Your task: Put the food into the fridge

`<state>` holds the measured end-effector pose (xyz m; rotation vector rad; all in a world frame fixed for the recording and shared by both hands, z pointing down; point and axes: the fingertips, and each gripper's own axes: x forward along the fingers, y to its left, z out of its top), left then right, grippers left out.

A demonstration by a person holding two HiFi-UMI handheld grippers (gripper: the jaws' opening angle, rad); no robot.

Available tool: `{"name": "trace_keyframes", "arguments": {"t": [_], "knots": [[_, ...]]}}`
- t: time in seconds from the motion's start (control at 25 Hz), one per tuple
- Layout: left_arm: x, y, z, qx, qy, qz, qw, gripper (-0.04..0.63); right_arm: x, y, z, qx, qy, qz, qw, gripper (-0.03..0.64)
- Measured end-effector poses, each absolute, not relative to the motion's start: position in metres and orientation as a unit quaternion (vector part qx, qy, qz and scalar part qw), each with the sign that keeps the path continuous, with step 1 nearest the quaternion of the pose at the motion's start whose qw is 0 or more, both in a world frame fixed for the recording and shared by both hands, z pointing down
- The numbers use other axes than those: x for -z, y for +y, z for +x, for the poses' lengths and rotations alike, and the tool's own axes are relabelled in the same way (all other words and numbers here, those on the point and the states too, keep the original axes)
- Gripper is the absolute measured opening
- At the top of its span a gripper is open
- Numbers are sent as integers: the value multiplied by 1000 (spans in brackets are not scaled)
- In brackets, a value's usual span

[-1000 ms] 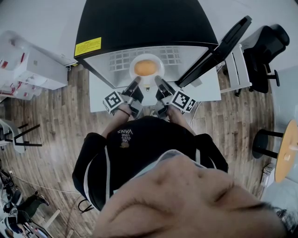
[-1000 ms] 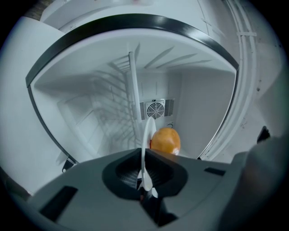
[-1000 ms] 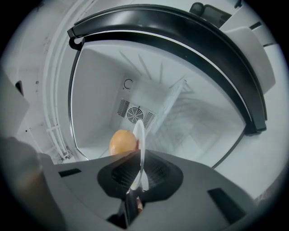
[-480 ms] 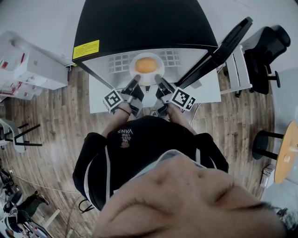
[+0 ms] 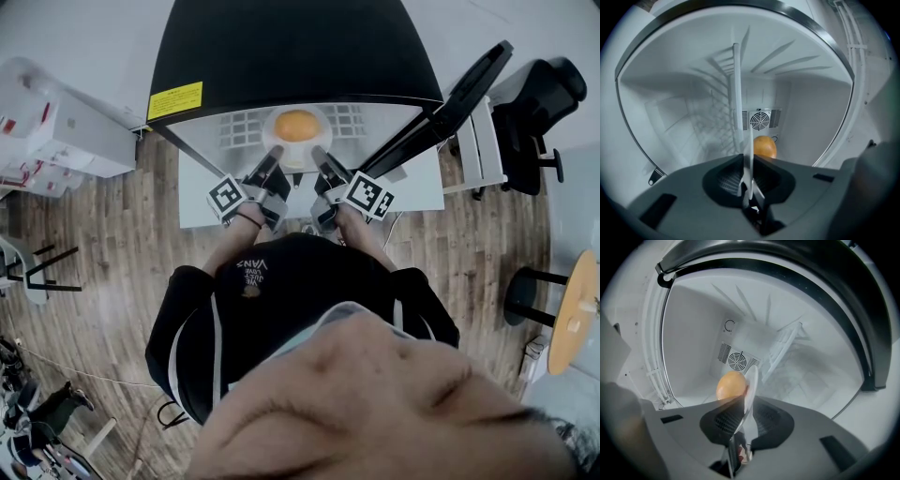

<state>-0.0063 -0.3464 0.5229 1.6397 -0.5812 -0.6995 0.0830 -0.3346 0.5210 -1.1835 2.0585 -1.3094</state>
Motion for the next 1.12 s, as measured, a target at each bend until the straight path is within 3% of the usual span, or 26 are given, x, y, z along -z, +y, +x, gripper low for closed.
{"name": "trace_keyframes", "arguments": {"t": [0.52, 1.12], "knots": [[-519, -356, -7, 314, -247, 701, 590, 35, -515, -347, 83, 456, 753, -428, 206, 60], [-509, -353, -6, 321, -236, 721, 567, 112, -510, -349, 89, 423, 771, -435, 195, 95]]}}
